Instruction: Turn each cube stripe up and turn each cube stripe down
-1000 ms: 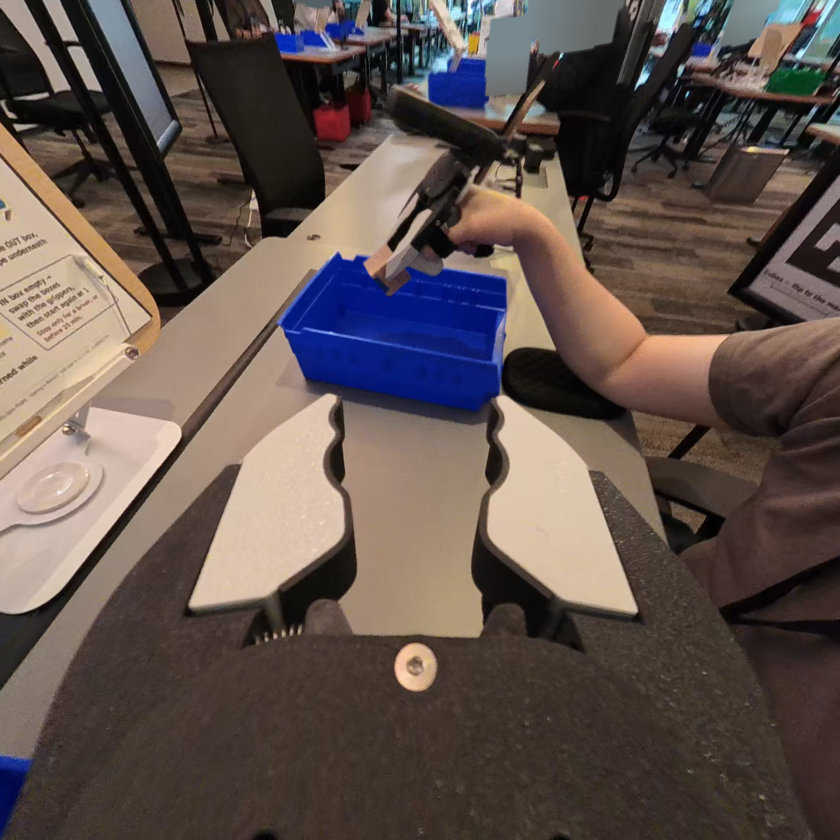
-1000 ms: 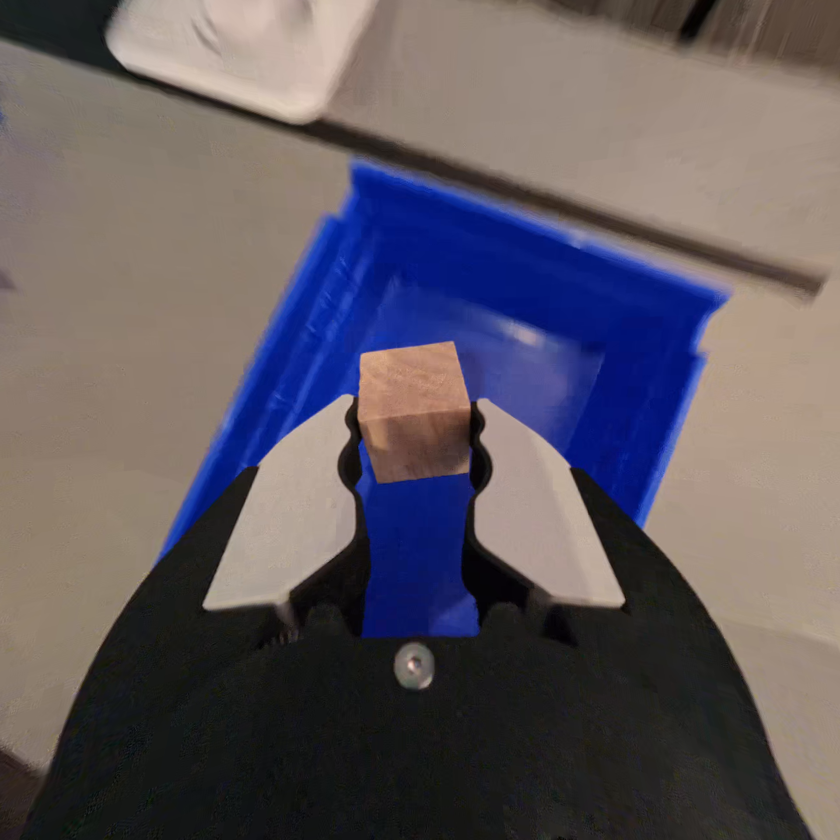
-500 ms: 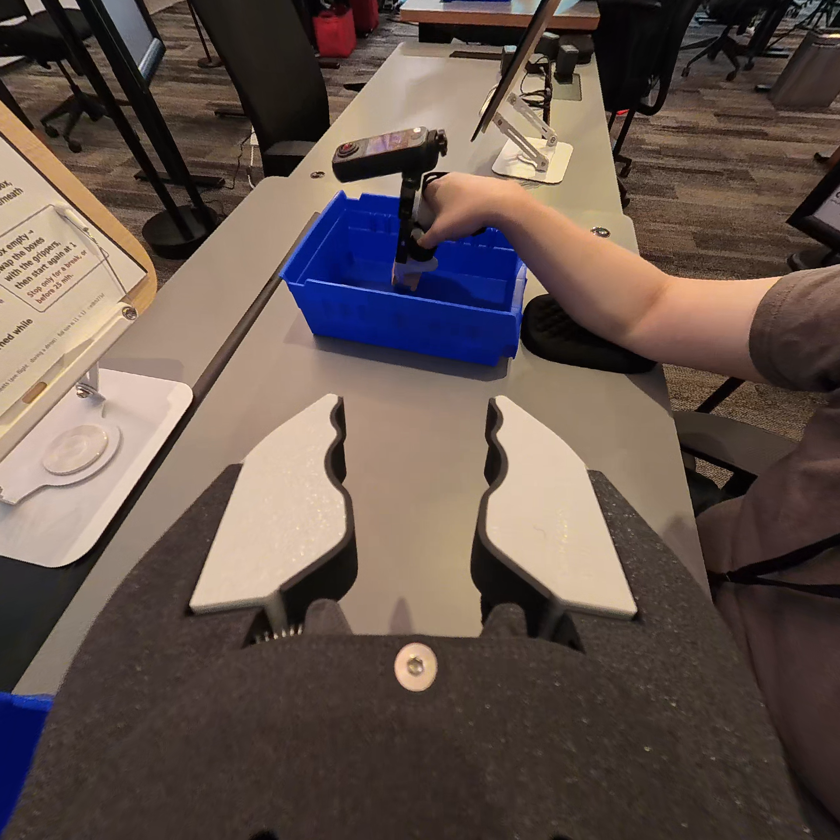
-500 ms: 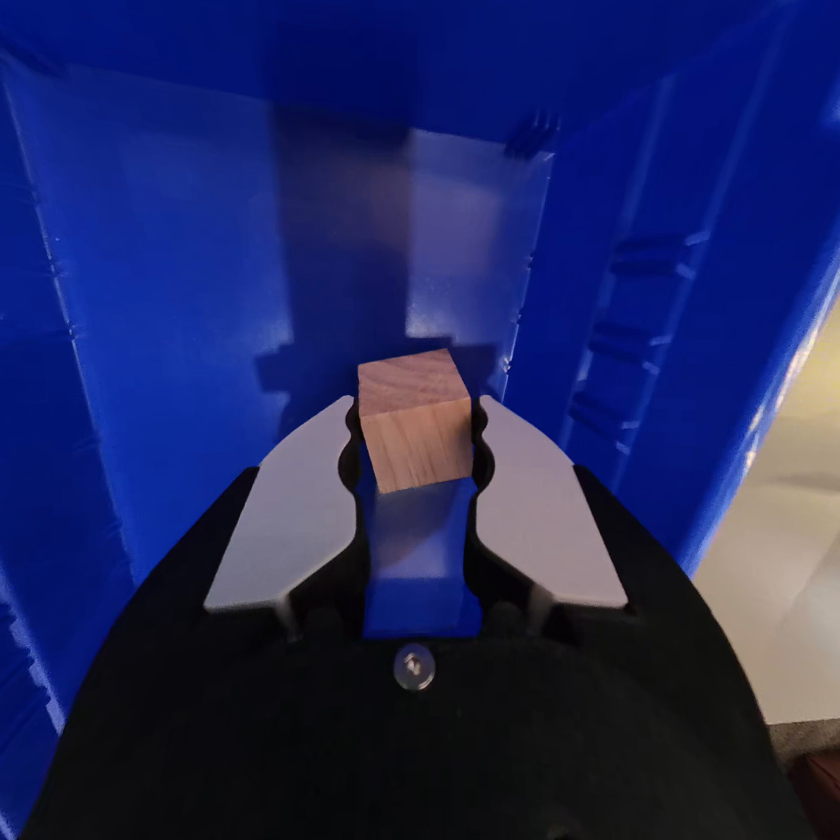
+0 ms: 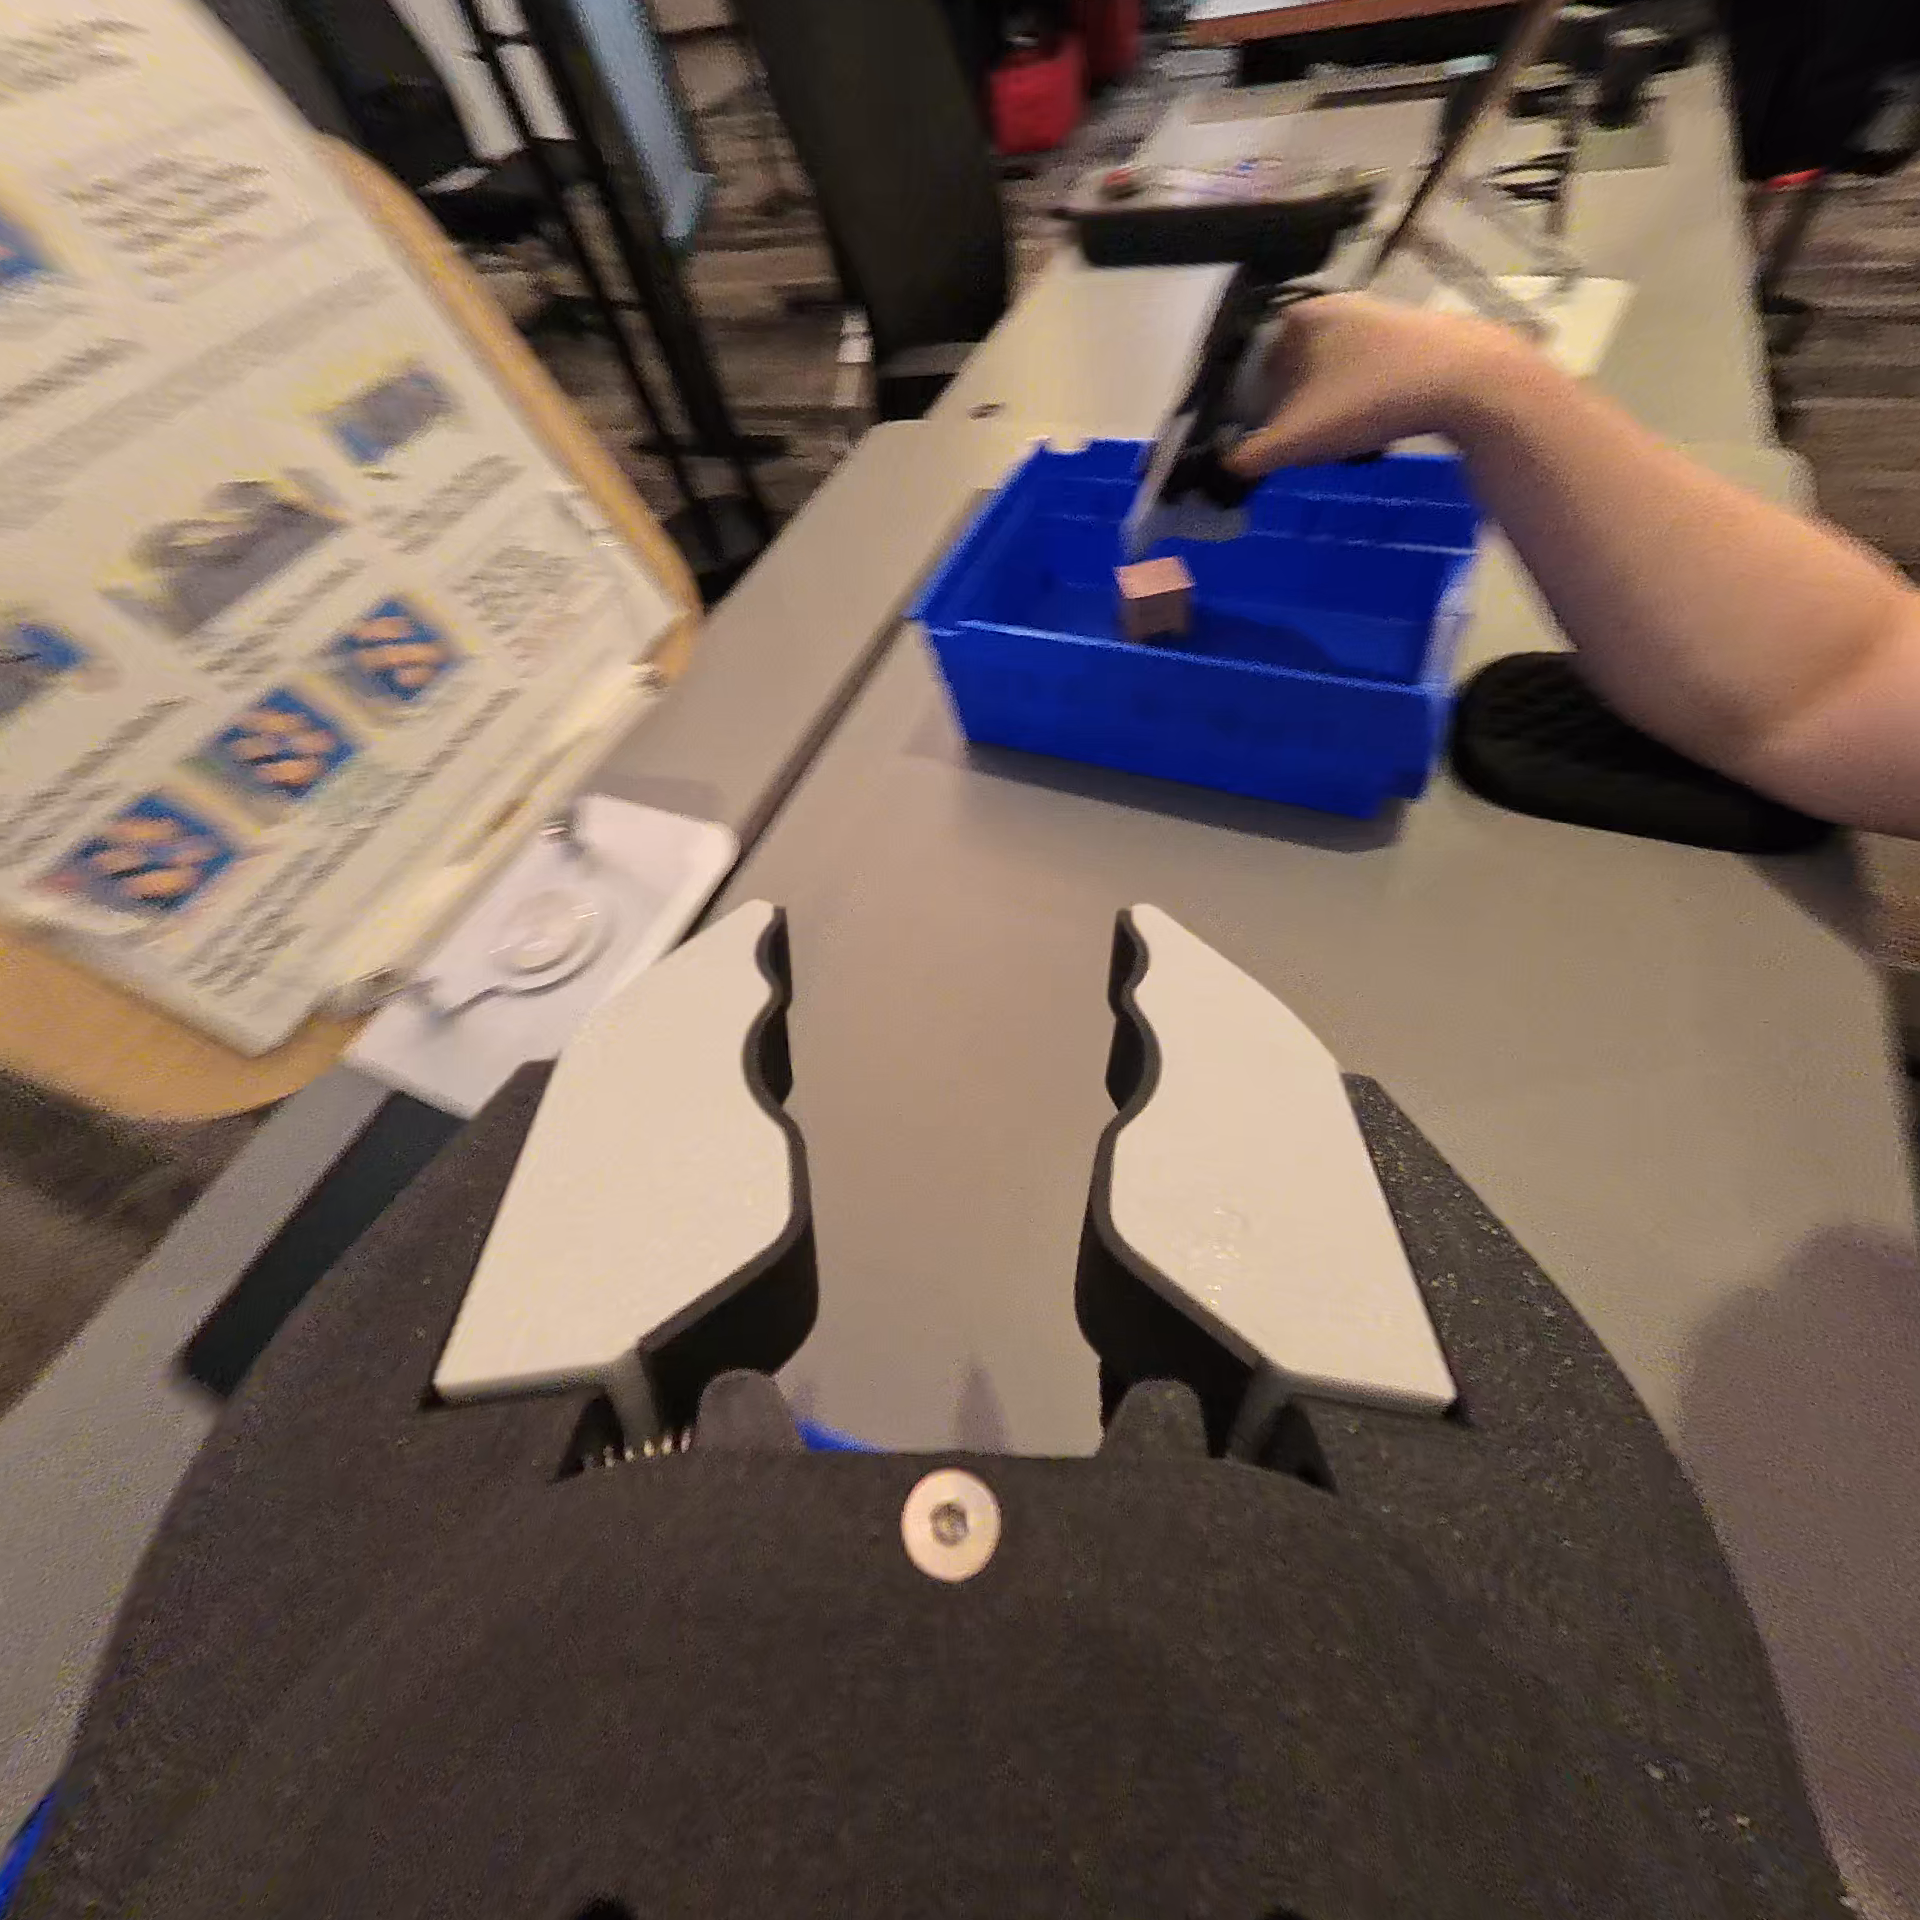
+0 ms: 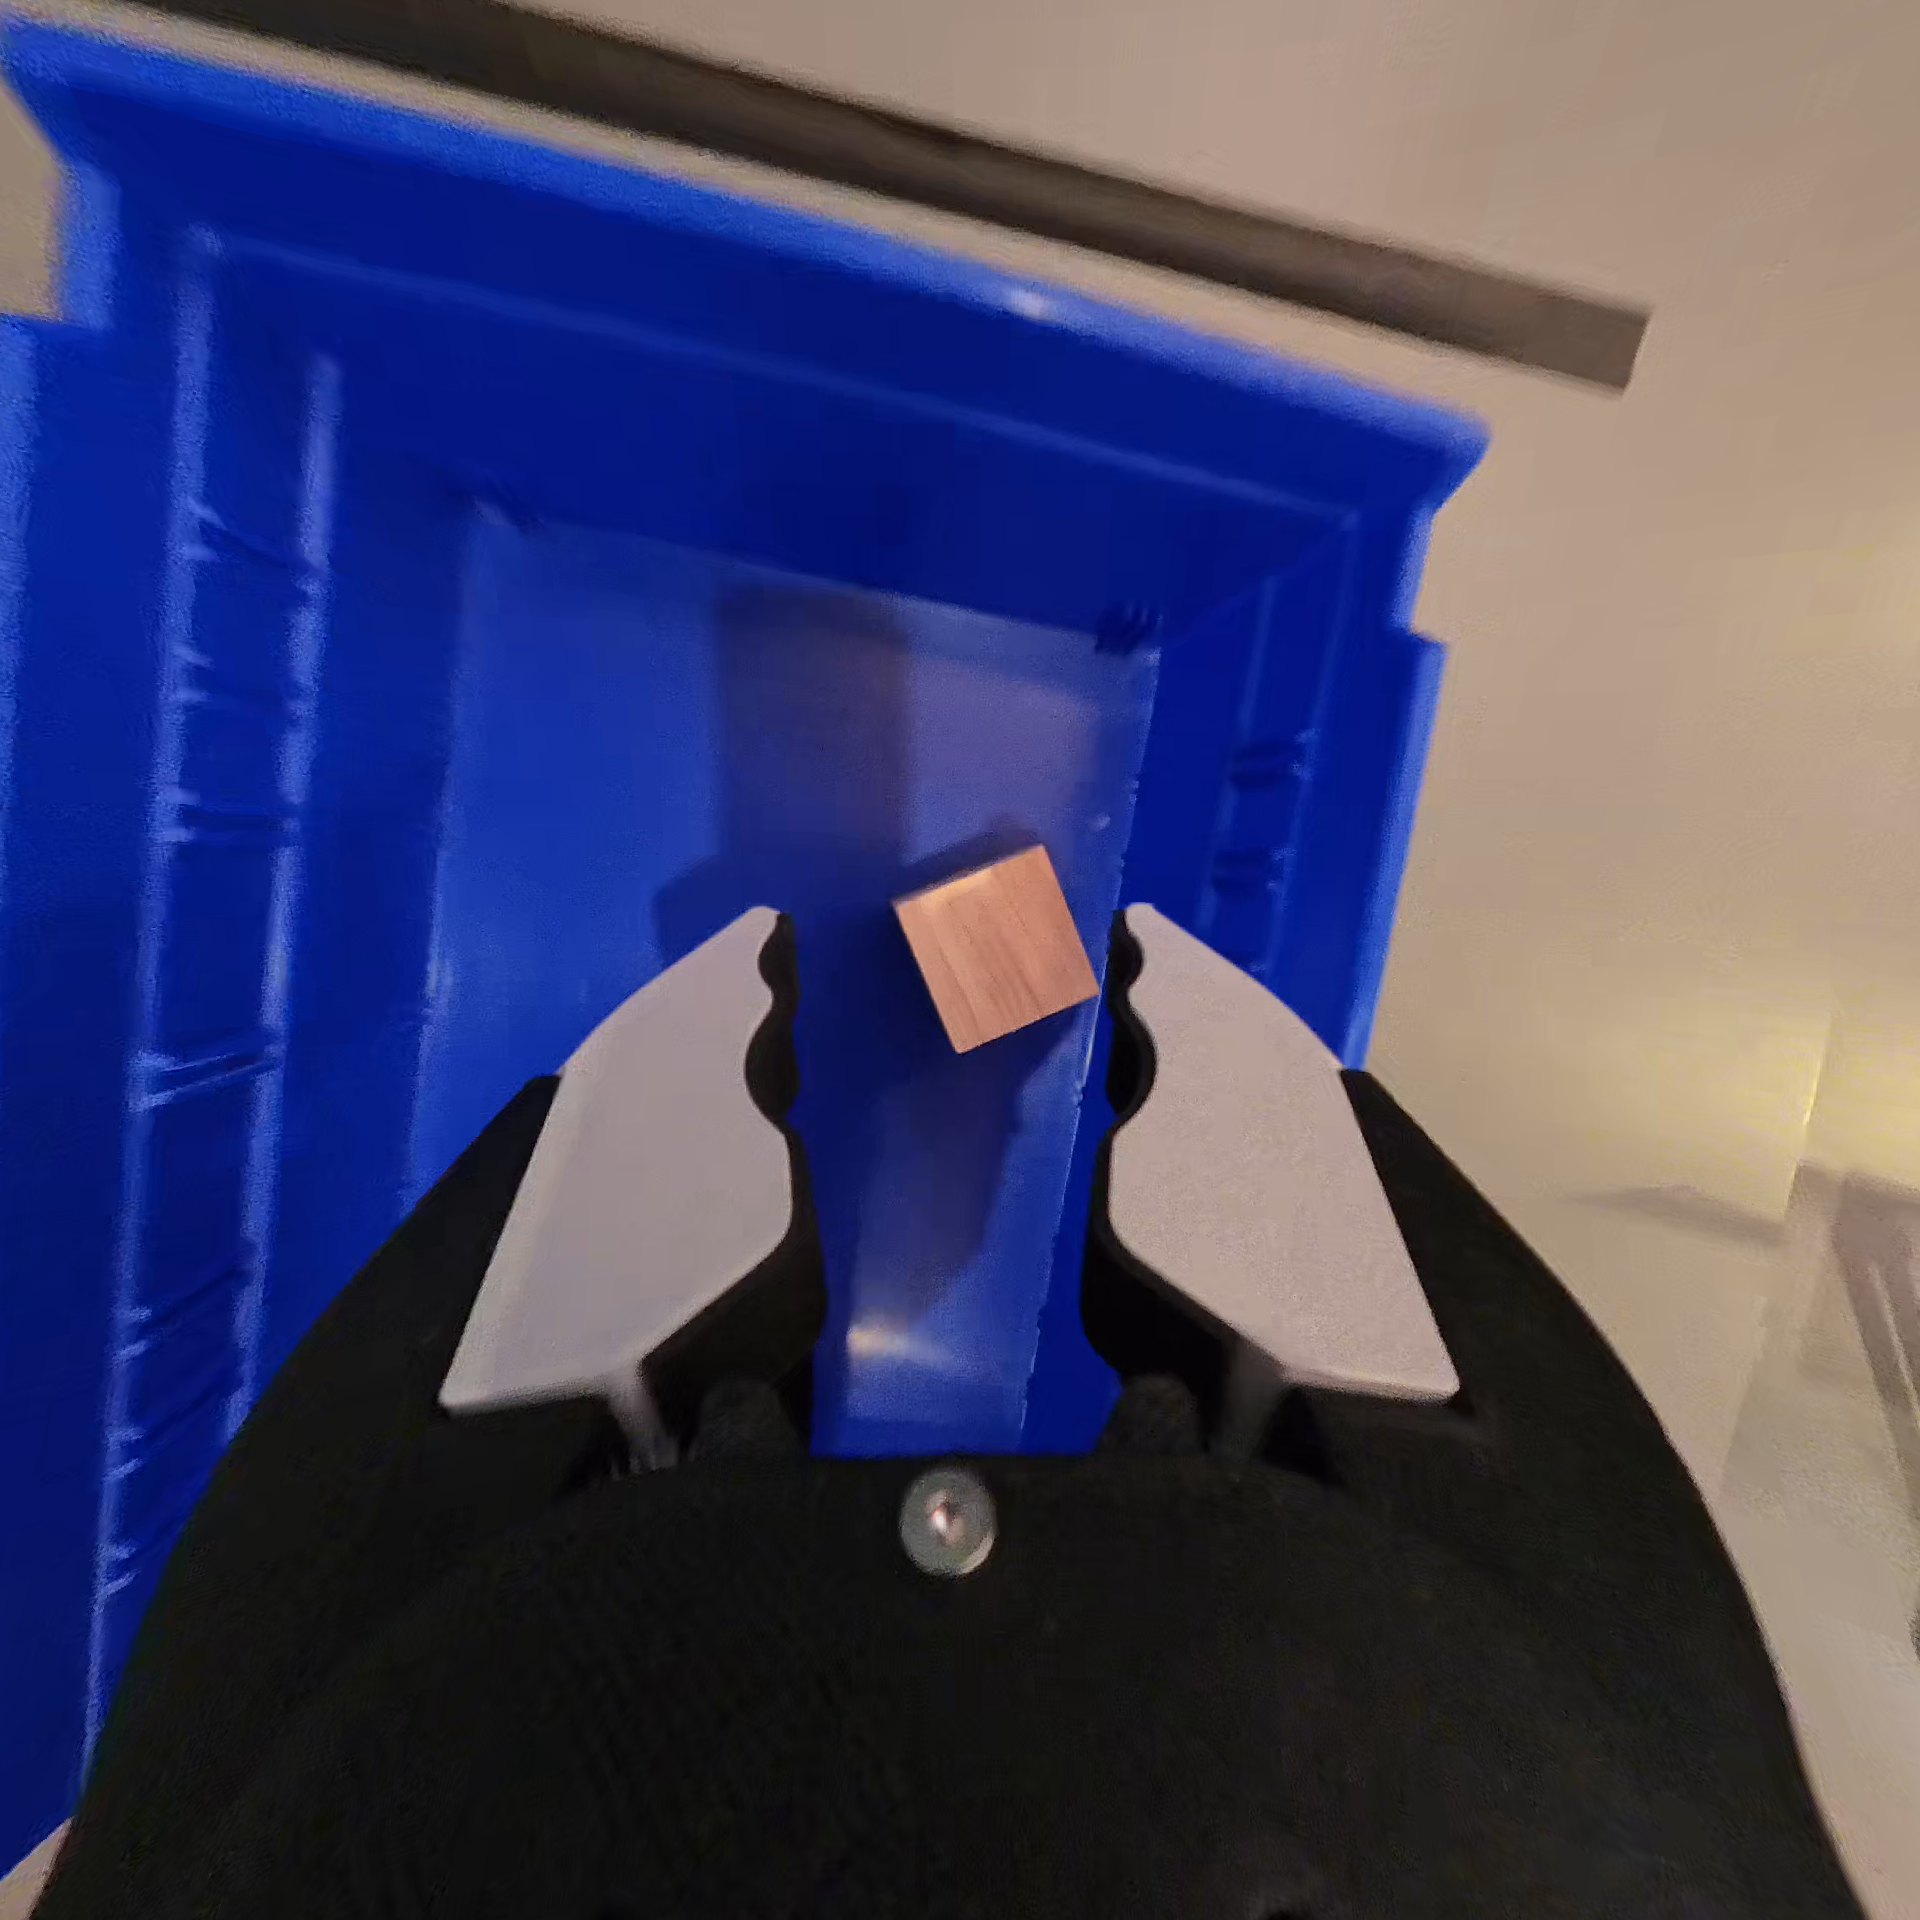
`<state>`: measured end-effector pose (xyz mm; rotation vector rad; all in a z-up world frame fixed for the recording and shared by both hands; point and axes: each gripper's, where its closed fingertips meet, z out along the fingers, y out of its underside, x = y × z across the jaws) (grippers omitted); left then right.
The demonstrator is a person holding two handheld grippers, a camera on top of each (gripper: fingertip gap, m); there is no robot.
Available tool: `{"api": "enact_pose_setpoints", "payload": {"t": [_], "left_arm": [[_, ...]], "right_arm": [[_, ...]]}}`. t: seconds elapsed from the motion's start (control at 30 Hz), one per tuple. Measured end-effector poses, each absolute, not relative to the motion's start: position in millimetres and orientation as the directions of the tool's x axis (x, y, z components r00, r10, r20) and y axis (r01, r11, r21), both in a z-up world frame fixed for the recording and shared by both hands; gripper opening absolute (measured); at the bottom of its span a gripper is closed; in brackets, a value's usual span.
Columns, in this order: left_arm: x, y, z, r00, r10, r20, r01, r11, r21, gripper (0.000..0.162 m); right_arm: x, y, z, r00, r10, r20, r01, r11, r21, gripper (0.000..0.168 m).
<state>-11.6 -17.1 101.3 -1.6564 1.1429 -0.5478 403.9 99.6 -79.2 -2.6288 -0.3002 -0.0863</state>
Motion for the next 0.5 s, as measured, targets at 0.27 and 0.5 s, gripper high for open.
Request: {"api": "enact_pose_setpoints", "payload": {"t": [0.27,0.5], "left_arm": [[-157,33,71,0.708,-0.612,-0.353,-0.577,-0.214,-0.788,0.042],[-172,60,-23,0.507,-0.725,-0.466,-0.831,-0.267,-0.488,0.057]], "right_arm": [[380,103,-45,0.953,0.28,0.112,0.291,-0.755,-0.587,0.059],[380,101,-57,0.945,0.302,0.127,0.321,-0.774,-0.545,0.059]]}}
